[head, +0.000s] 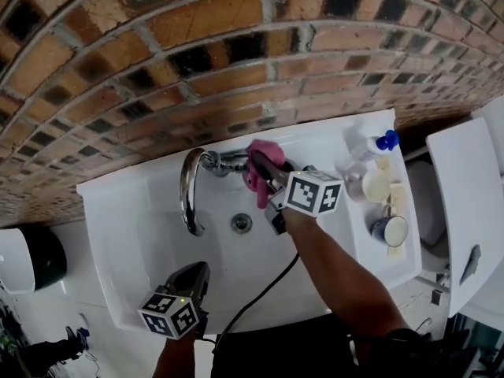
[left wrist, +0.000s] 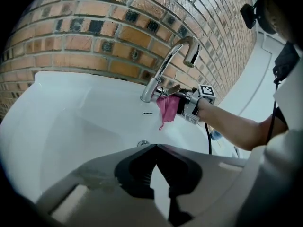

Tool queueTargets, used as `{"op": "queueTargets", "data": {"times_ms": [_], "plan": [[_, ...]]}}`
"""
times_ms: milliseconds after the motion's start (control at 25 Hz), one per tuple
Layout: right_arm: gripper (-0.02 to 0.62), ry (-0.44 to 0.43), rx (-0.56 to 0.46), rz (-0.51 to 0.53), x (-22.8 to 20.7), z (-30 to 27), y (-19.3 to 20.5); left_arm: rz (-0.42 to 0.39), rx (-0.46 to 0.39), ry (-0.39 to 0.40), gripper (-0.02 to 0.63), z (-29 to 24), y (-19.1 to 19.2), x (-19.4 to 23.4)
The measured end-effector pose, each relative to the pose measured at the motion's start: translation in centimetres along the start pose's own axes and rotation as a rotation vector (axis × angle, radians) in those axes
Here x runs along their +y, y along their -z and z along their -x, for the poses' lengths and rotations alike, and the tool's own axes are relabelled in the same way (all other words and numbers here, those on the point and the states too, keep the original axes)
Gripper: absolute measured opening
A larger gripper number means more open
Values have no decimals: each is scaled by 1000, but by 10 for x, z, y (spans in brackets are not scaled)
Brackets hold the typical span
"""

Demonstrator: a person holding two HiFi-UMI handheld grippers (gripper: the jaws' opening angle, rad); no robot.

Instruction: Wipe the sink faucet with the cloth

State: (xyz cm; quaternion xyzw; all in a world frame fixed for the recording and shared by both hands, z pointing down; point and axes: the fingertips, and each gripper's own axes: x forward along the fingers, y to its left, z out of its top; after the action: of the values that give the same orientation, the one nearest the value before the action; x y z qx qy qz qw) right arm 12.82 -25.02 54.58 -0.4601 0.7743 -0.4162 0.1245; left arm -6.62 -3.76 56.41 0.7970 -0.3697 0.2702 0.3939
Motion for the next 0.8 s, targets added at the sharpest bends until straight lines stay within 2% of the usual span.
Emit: {"op": "queueTargets", "data": {"times_ms": [480, 640, 800], "plan": [[48, -105, -77, -156, 26, 3, -9, -21, 4, 32, 5, 2, -1, 0], [47, -58, -94, -223, 23, 15, -1, -29, 6, 49, 5, 2, 2, 0], [46, -67, -113, -243, 31, 25, 2, -35, 5, 65, 5, 4, 4, 0]]}}
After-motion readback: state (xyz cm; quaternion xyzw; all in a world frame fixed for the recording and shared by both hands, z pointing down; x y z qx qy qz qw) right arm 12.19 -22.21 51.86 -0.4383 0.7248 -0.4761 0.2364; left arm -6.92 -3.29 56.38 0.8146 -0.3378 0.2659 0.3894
